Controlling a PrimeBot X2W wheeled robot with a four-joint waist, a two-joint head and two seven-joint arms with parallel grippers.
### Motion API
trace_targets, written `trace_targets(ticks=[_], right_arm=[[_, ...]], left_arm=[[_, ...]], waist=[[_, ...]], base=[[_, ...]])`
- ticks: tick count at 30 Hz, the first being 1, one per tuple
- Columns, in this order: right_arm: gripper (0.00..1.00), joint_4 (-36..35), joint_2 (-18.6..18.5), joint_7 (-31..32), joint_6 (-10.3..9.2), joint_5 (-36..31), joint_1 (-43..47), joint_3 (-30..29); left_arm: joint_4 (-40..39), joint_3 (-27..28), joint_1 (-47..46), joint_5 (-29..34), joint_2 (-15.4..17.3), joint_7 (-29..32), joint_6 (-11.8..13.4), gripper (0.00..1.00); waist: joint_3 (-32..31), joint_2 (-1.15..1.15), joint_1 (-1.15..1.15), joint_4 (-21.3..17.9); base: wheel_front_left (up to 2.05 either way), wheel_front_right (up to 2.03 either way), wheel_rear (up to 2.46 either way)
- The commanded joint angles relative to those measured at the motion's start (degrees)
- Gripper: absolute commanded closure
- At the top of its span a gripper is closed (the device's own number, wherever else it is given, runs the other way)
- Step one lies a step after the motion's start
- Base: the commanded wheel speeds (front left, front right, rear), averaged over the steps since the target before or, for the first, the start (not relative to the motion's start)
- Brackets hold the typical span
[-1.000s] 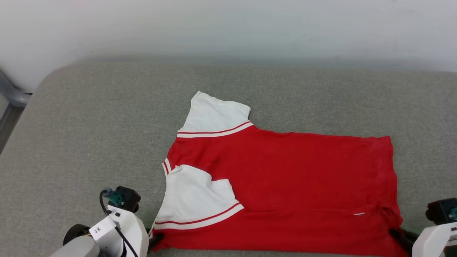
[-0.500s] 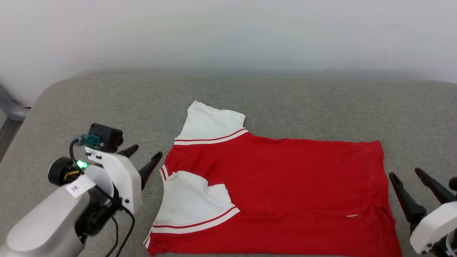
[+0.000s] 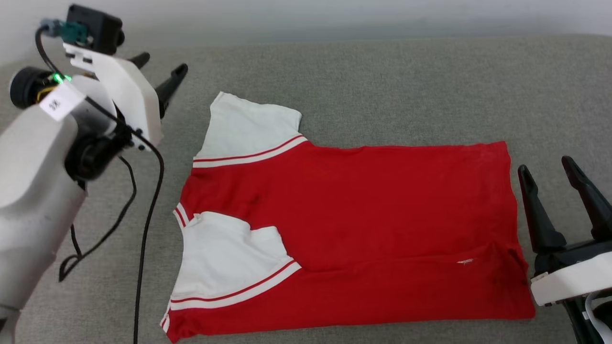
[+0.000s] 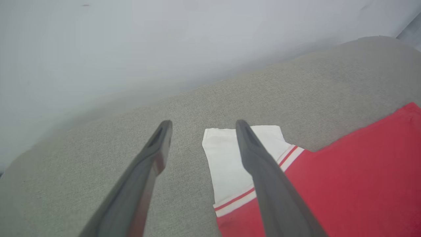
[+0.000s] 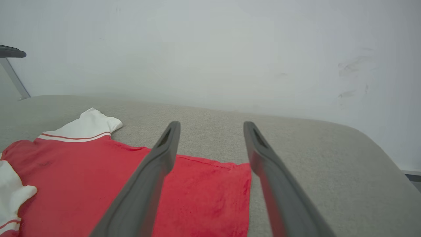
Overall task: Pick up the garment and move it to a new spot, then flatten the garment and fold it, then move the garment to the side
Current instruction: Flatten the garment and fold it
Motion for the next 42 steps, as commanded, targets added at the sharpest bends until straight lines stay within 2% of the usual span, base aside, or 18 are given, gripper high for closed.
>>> trace_targets(ticks=[1, 2, 3, 5, 12, 21, 31, 32, 33, 34, 38, 42], right_arm=[[0.00, -0.97, 0.70, -0.22, -0.05, -0.49, -1.16, 0.05], [0.00, -0.97, 0.70, -0.22, -0.05, -0.49, -1.16, 0.05], [0.00, -2.57, 1.21, -0.39, -0.05, -1.41, -2.26, 0.34], [0.00, -2.86, 1.28, -0.35, -0.05, -1.58, -2.44, 0.33], [0.00, -4.07, 1.65, -0.38, -0.05, -2.17, -4.56, 0.77], [0.00, -3.17, 2.21, -1.13, -0.05, -2.50, -7.11, 1.83], [0.00, -1.80, 1.87, -1.87, -0.05, -2.36, -8.52, 1.73], [0.00, -1.66, 1.79, -1.88, -0.05, -2.28, -8.74, 1.69], [0.00, -1.56, 1.75, -1.93, -0.05, -2.20, -8.98, 1.65], [0.00, -1.04, 1.28, -1.92, -0.05, -1.99, -9.80, 1.63], [0.00, -0.22, -0.13, -1.75, -0.05, -1.77, -12.07, 1.59], [0.00, 1.33, -3.63, 1.51, -0.05, -0.75, -14.43, 1.76]], left_arm=[[1.72, -0.20, -2.62, -0.22, -0.47, 1.63, -0.72, 0.00], [1.72, -0.20, -2.62, -0.22, -0.47, 1.63, -0.72, 0.00], [6.09, -0.75, -8.88, -1.64, -1.08, 8.53, -2.22, 0.00], [6.98, -1.07, -10.19, -2.02, -1.17, 10.56, -2.41, 0.00], [12.16, -2.80, -18.03, -4.41, -1.69, 24.22, -3.27, 0.00], [16.06, -5.11, -21.60, -4.00, -2.18, 31.05, -3.62, 0.00], [18.97, -9.09, -17.43, -3.88, -3.68, 34.52, -4.11, 0.00], [19.12, -9.37, -16.94, -3.94, -3.76, 34.49, -4.18, 0.06], [19.14, -9.66, -16.53, -3.94, -3.88, 34.35, -4.27, 0.76], [19.03, -10.27, -16.08, -3.87, -4.06, 33.35, -4.36, 1.00], [17.99, -9.59, -16.67, -4.36, -3.43, 29.90, -4.47, 1.00], [15.92, -9.85, -16.49, -4.32, -2.78, 26.33, -4.48, 1.00]], waist=[[3.12, 0.00, -0.01, -1.63], [3.12, 0.00, -0.01, -1.63], [6.37, 0.00, -0.01, -2.88], [7.16, 0.00, -0.01, -3.13], [12.18, 0.00, -0.01, -4.77], [17.00, 0.00, -0.01, -6.69], [18.89, 0.00, -0.01, -6.95], [18.85, 0.00, -0.01, -6.94], [18.78, 0.00, -0.01, -6.89], [18.06, 0.00, -0.01, -6.72], [16.09, 0.00, -0.01, -6.47], [13.28, 0.00, -0.01, -5.48]], base=[[0.00, 0.00, 0.00], [0.00, 0.00, 0.00], [0.00, 0.00, 0.00], [0.00, 0.00, 0.00], [0.00, 0.00, 0.00], [0.00, 0.00, 0.00], [0.00, 0.00, 0.00], [0.00, 0.00, 0.00], [0.00, 0.00, 0.00], [0.00, 0.00, 0.00], [0.00, 0.00, 0.00], [0.00, 0.00, 0.00]])
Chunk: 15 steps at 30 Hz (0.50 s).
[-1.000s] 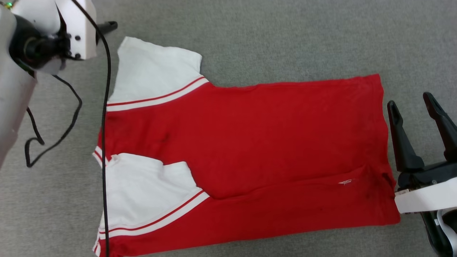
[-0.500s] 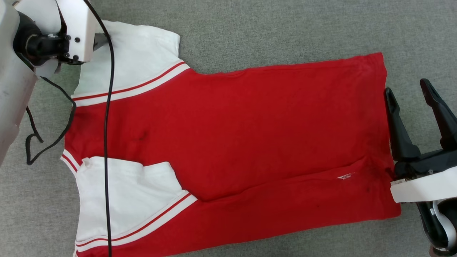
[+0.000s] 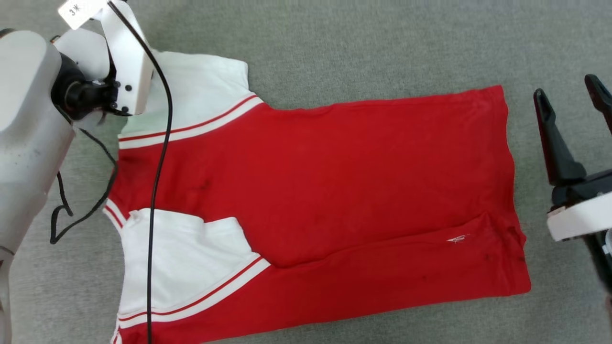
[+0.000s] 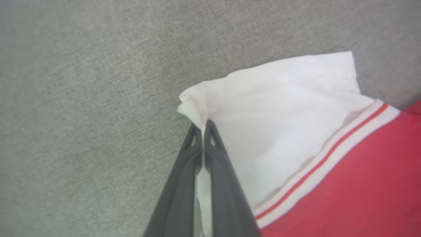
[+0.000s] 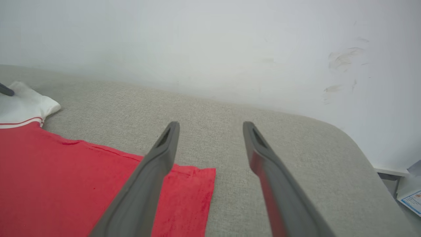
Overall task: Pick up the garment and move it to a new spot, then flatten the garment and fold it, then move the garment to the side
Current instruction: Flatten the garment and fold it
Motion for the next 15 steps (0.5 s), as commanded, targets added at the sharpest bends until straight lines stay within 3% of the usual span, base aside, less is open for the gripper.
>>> trace_targets(ticks=[1, 6, 15], right_arm=[[0.00, 0.65, -1.37, 1.66, -0.05, 1.05, -1.37, 0.25], [0.00, 4.16, -7.99, 11.95, -0.05, 8.21, -5.33, 1.98], [0.00, 12.69, -20.63, 35.89, -0.05, 21.81, -14.05, 9.32]], left_arm=[[-0.90, 0.11, 0.72, -0.26, 0.27, -1.16, -0.05, 1.00], [-5.48, -1.21, 2.56, -0.65, 1.14, -5.60, -0.06, 1.00], [-13.50, -3.09, 4.61, 0.00, 2.45, -10.00, -0.08, 1.00]], waist=[[-1.80, 0.00, -0.01, 0.92], [-4.75, 0.00, -0.01, 2.41], [-6.21, 0.00, -0.01, 5.59]], base=[[0.00, 0.00, 0.00], [0.00, 0.00, 0.00], [0.00, 0.00, 0.00]])
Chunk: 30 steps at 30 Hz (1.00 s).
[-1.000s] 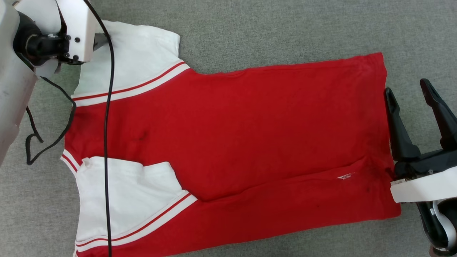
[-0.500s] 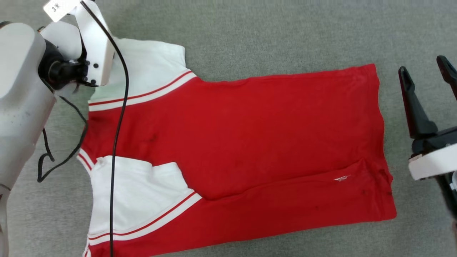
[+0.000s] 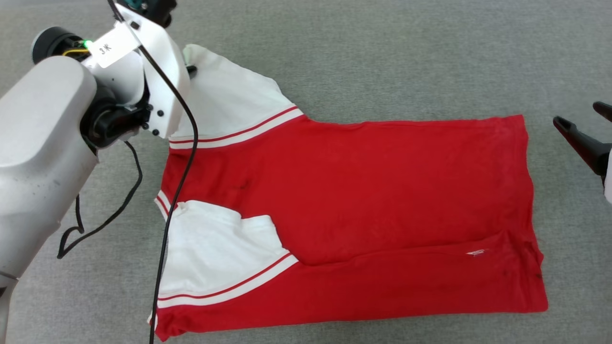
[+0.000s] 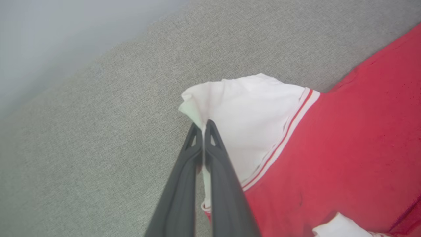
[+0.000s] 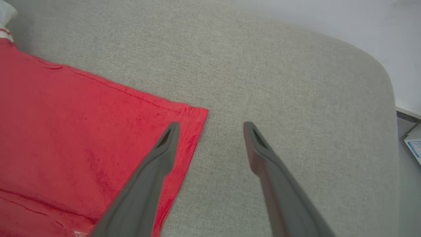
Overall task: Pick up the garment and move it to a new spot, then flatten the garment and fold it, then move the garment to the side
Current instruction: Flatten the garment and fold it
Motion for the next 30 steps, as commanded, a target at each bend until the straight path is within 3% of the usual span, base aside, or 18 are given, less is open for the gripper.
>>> trace_targets(ticks=[1, 5, 9, 19, 20, 26, 27, 28, 29, 30], right_arm=[[0.00, 0.92, -1.26, 2.47, -0.05, 0.98, -1.92, 1.47], [0.00, 4.54, -3.73, 9.86, -0.05, 3.10, -6.62, 6.14], [0.00, 8.50, -2.96, 13.26, -0.05, 3.53, -10.84, 9.65], [0.00, 21.02, 1.46, 10.90, -0.05, 2.61, -17.57, 16.44], [0.00, 24.96, 2.74, 9.64, -0.04, 2.74, -17.00, 19.27], [0.00, 30.70, 3.26, 8.86, -0.02, 3.88, -13.67, 24.85], [0.75, 31.60, 3.21, 7.27, 0.00, 4.67, -13.48, 26.45], [0.75, 31.60, 3.21, 7.27, 0.00, 4.67, -13.48, 26.45], [1.00, 31.95, 3.05, 6.31, 0.03, 5.09, -13.75, 26.90], [1.00, 32.37, 2.80, 5.37, 0.03, 5.45, -14.05, 27.34]], left_arm=[[-0.88, -0.11, 0.67, 0.41, -0.05, -0.72, -0.03, 1.00], [-3.35, 0.01, 1.10, 0.61, -0.34, -2.09, 0.41, 1.00], [-5.13, 0.26, 1.13, 0.94, -0.56, -3.11, 0.89, 1.00], [-7.04, 0.89, 0.41, 1.24, -1.19, -5.55, 1.72, 1.00], [-6.84, 0.97, 0.44, 1.16, -1.68, -6.14, 1.74, 1.00], [-5.96, 1.07, 0.61, 0.76, -2.32, -7.13, 1.58, 1.00], [-5.49, 0.99, 0.96, 0.64, -2.25, -7.58, 1.42, 1.00], [-5.49, 0.99, 0.96, 0.64, -2.25, -7.58, 1.42, 1.00], [-5.23, 0.93, 1.22, 0.56, -2.16, -7.78, 1.34, 1.00], [-4.92, 0.85, 1.52, 0.54, -2.04, -8.05, 1.25, 1.00]], waist=[[0.12, 0.00, 0.00, 0.75], [0.97, 0.00, 0.00, 2.03], [2.14, 0.00, 0.00, 3.06], [4.99, 0.00, 0.00, 5.00], [5.51, 0.00, 0.00, 5.34], [5.87, 0.00, 0.00, 5.62], [5.75, 0.00, 0.00, 5.50], [5.75, 0.00, 0.00, 5.50], [5.58, 0.00, 0.00, 5.39], [5.28, 0.00, 0.00, 5.24]], base=[[0.00, 0.00, 0.00], [0.00, 0.00, 0.00], [0.00, 0.00, 0.00], [0.00, 0.00, 0.00], [0.00, 0.00, 0.00], [0.00, 0.00, 0.00], [0.00, 0.00, 0.00], [0.00, 0.00, 0.00], [0.00, 0.00, 0.00], [0.00, 0.00, 0.00]])
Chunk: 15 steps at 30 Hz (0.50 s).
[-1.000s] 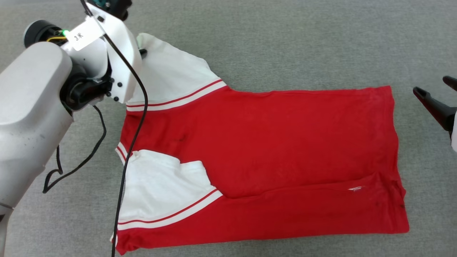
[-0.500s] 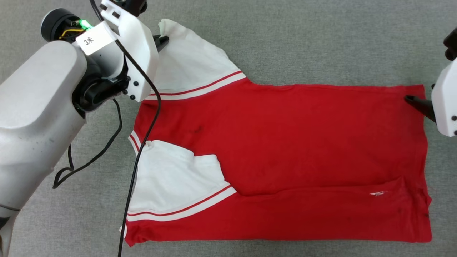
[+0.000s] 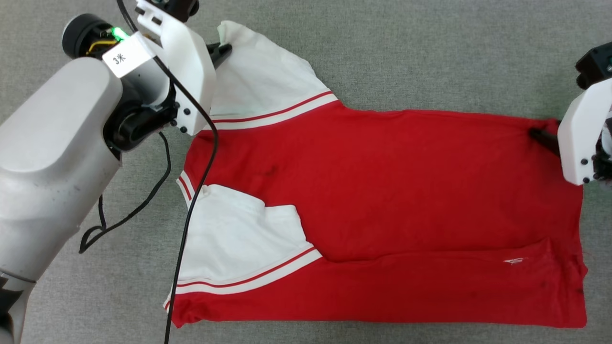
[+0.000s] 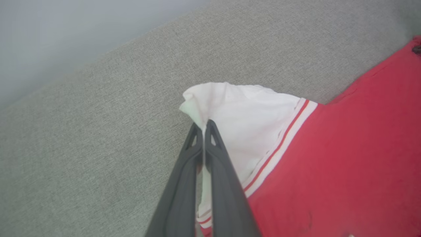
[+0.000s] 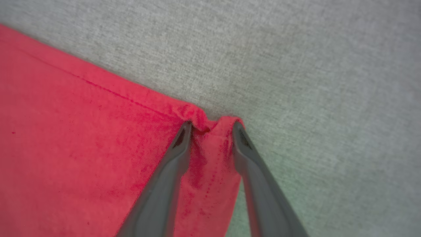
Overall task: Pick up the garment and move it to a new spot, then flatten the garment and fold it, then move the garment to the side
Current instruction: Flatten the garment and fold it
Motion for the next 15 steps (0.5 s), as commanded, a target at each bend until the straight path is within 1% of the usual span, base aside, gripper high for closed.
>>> trace_targets(ticks=[1, 5, 10, 15], right_arm=[[1.00, 2.97, 1.41, 0.69, 0.09, 0.52, 4.15, 3.13], [1.00, 2.32, -0.03, -5.34, 0.03, 1.81, 2.03, 3.85], [1.00, 0.92, -1.38, -13.72, 0.02, 3.75, 1.92, 4.69], [1.00, -0.21, -1.70, -20.58, 0.03, 5.11, 4.40, 5.66]], left_arm=[[0.17, -0.02, 1.21, -0.19, 0.05, -0.27, -0.16, 1.00], [1.16, -0.06, 2.45, -0.69, 0.19, -1.75, -0.25, 1.00], [0.97, -0.13, 5.51, -1.26, 1.23, -3.73, -0.27, 1.00], [-0.78, -0.11, 9.69, -2.19, 2.25, -5.39, 0.94, 1.00]], waist=[[-0.46, 0.00, 0.01, -0.23], [-2.65, 0.00, 0.01, -0.62], [-6.11, 0.00, 0.01, -0.99], [-9.62, 0.00, 0.01, -1.11]], base=[[0.00, 0.00, 0.00], [0.00, 0.00, 0.00], [0.00, 0.00, 0.00], [0.00, 0.00, 0.00]])
